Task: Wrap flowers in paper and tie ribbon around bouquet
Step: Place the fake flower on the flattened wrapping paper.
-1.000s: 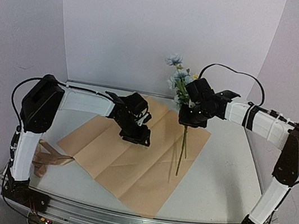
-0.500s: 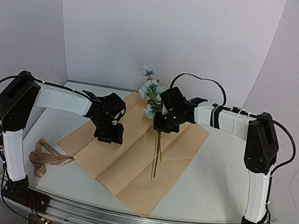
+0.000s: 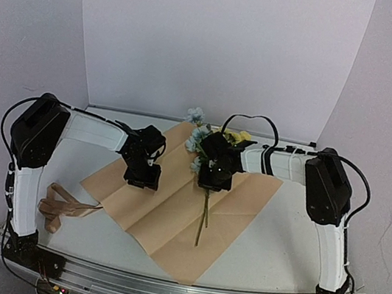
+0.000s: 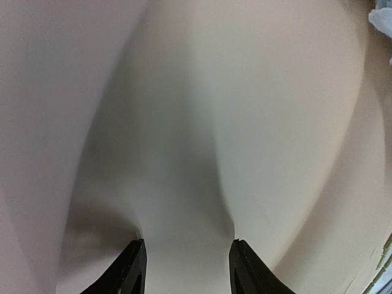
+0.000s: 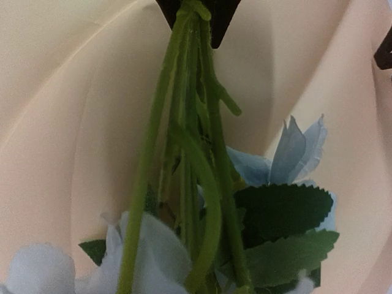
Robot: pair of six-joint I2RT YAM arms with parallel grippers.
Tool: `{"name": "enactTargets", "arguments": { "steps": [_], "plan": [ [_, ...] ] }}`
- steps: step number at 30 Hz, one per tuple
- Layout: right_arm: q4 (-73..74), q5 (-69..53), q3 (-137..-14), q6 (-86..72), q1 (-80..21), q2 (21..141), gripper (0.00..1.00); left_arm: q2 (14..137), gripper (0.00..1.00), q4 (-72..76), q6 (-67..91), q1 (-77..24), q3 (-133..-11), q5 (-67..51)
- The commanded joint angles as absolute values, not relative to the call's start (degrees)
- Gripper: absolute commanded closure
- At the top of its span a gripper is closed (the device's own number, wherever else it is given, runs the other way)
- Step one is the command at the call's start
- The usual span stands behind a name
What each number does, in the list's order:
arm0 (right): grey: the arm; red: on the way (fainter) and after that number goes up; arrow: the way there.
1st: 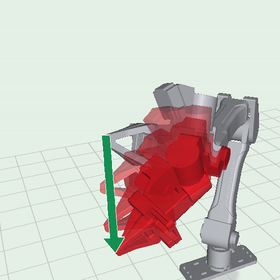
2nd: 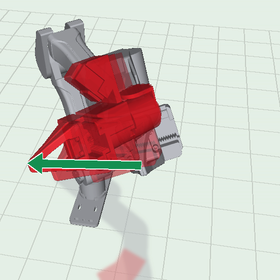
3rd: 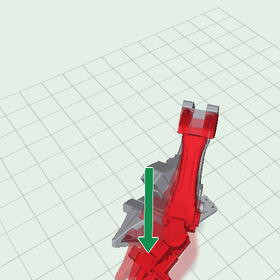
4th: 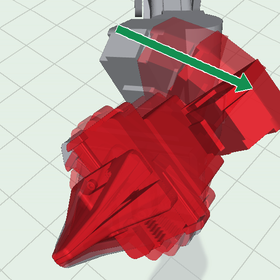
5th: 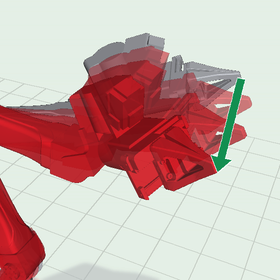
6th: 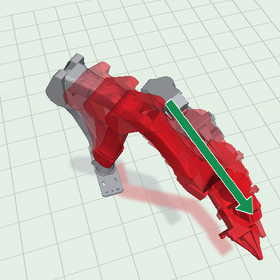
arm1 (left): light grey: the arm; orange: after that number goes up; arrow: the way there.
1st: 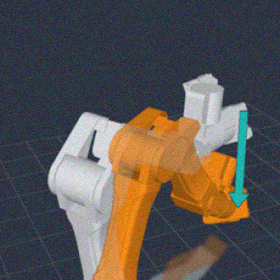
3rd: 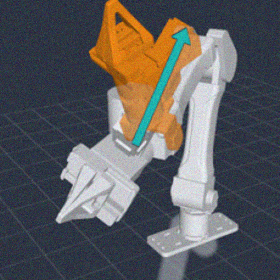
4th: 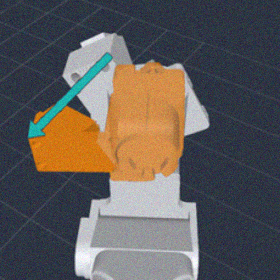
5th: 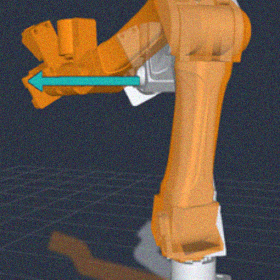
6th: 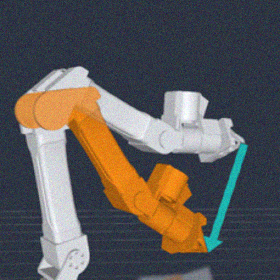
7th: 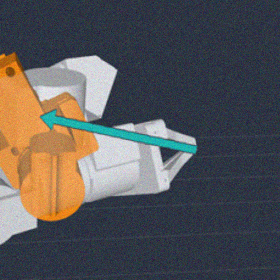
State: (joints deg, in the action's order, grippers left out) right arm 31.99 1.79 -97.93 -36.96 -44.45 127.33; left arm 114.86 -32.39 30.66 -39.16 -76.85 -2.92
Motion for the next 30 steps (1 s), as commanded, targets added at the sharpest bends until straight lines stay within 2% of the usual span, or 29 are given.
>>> {"name": "enactTargets", "arguments": {
  "steps": [1, 7, 11, 21, 30],
  "plan": [
    [36.2, 8.2, -95.3, -40.8, -44.2, 126.5, 1.0, 117.9, 0.52, -31.0, 28.3, -38.8, -81.4, -3.5],
    [36.7, 10.1, -88.0, -41.5, -42.5, 122.8, 1.0, 122.0, 0.52, -31.2, 28.0, -38.6, -86.5, -5.1],
    [36.5, 10.4, -88.1, -38.8, -42.0, 122.2, 1.0, 123.4, 0.52, -31.2, 28.3, -38.1, -88.4, -5.8],
    [37.3, 10.9, -99.6, -36.5, -42.1, 119.8, 1.0, 124.8, 0.52, -31.0, 27.1, -38.0, -89.0, -7.9],
    [37.3, 8.4, -114.6, -33.5, -42.3, 130.2, 1.0, 125.1, 0.52, -31.5, 26.4, -38.0, -89.9, -8.4]
  ]
}}
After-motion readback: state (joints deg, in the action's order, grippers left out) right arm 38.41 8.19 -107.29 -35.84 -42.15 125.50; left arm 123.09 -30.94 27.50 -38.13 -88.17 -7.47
